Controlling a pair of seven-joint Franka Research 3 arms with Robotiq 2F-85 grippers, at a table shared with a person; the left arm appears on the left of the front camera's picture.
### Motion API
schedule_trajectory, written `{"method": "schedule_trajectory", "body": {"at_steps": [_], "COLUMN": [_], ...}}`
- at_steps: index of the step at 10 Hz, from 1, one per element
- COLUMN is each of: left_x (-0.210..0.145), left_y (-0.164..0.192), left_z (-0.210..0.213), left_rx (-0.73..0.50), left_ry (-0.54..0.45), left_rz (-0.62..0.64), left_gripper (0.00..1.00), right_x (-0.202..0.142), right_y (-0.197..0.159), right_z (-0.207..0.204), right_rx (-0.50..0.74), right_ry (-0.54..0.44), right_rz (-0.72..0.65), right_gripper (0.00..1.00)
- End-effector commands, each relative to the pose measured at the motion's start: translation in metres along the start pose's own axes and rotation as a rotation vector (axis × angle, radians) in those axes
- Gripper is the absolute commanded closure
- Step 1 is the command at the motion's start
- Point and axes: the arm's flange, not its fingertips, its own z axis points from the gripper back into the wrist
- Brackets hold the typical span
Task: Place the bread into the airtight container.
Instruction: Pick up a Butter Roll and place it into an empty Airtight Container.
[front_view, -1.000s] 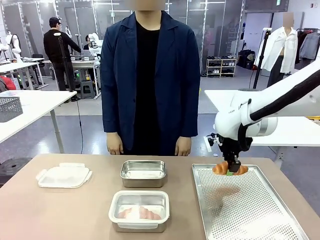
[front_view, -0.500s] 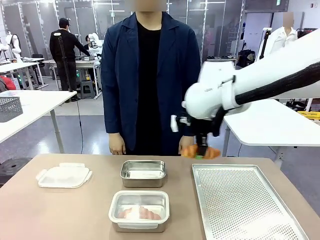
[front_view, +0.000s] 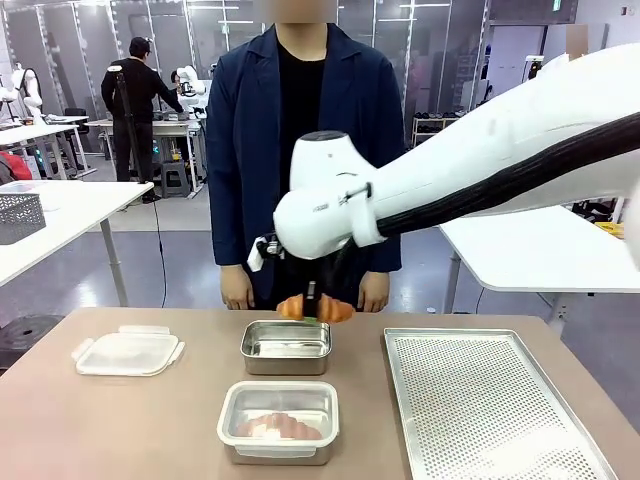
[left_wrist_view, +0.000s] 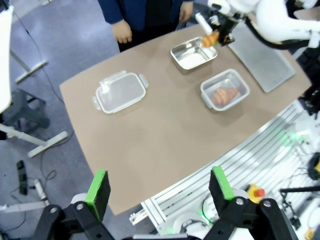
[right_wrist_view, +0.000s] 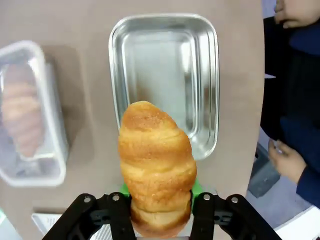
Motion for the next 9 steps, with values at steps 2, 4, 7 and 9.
{"method": "schedule_trajectory", "body": {"at_steps": [2,4,7,9], "left_x": [0.002,0.002,0.002,0.002], "left_y": [-0.001,-0.001,-0.001,-0.001], "left_z": [0.000,0.000,0.000,0.000], "left_rx": [-0.001,-0.001,-0.001,-0.001], "left_ry": [-0.012,-0.012,-0.012,-0.012], "left_rz": [-0.008,-0.008,-0.008,-0.008], "left_gripper": [0.00,0.00,0.00,0.00], "right_x": [0.046,0.057,0.056,0.057], "right_y": [-0.018,-0.022,-0.023,-0.026], "right_z": [-0.024,-0.039,-0.049,-0.051], "right_rx": [0.029,0.025,0.053,0.056], "right_ry": [0.027,0.061,0.071,0.073], "right_rz": [-0.029,-0.032,-0.030,-0.037], "right_gripper": [0.57,0.57,0.16,0.00]}}
